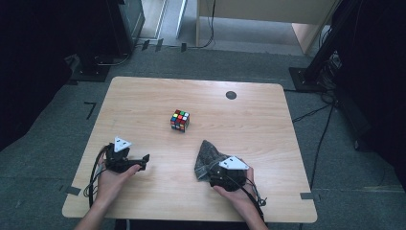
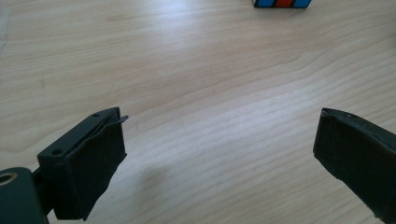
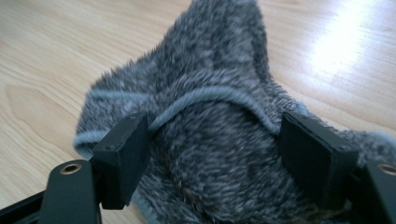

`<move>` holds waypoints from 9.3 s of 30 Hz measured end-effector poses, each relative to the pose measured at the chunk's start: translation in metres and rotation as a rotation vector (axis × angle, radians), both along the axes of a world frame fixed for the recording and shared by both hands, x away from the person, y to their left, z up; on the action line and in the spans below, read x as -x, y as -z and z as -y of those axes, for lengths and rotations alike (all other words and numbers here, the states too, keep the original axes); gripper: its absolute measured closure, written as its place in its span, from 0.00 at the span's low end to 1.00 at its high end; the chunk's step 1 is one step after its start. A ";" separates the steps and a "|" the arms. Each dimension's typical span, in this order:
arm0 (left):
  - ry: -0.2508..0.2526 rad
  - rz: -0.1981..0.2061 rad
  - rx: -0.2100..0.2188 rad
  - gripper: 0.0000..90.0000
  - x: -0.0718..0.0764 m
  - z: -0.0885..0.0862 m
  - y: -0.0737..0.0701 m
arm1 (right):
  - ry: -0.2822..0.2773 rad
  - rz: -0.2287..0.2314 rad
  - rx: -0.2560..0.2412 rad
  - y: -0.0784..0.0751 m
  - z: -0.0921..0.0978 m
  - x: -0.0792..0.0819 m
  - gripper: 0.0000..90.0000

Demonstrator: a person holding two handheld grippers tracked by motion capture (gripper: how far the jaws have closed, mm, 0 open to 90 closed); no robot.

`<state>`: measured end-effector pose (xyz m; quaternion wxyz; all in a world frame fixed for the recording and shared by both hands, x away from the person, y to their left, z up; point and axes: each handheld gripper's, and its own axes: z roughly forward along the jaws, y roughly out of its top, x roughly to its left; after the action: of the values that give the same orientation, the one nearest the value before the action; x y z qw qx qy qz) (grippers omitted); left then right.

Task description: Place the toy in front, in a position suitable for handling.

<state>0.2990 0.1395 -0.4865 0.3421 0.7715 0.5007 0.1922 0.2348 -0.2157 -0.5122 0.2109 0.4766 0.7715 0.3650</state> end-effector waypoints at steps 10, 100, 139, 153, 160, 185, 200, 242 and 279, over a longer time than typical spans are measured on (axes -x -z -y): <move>0.041 0.014 0.014 0.02 -0.018 0.033 -0.002 | -0.008 0.018 0.041 0.011 -0.002 -0.001 0.27; 0.312 0.133 0.047 0.39 0.023 0.069 -0.010 | 0.163 -0.069 0.013 -0.002 -0.023 -0.007 0.27; 0.514 0.219 -0.131 0.39 0.056 0.113 -0.008 | -0.220 0.173 -0.023 -0.082 -0.077 0.030 0.74; 0.522 0.227 -0.143 0.39 0.056 0.113 -0.005 | -0.183 0.171 -0.051 -0.092 -0.062 0.025 0.73; 0.540 0.249 -0.131 0.39 0.060 0.113 -0.009 | -0.135 0.163 -0.032 -0.085 -0.054 0.017 0.73; 0.539 0.247 -0.061 0.39 0.058 0.108 -0.013 | -0.095 0.200 -0.104 -0.091 -0.033 0.015 0.72; 0.566 0.244 -0.045 0.39 0.059 0.107 -0.012 | -0.123 0.193 -0.069 -0.088 -0.041 0.014 0.72; 0.576 0.327 0.082 0.39 0.061 0.097 -0.017 | -0.062 0.244 -0.101 -0.098 -0.018 0.017 0.71; 0.629 0.400 0.283 0.39 0.064 0.079 -0.029 | -0.146 0.095 -0.264 -0.076 -0.007 0.005 0.72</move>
<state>0.2347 0.0608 -0.4574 0.5780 0.7798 0.1849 0.1538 0.2300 -0.2083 -0.4361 0.1558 0.4250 0.7386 0.4996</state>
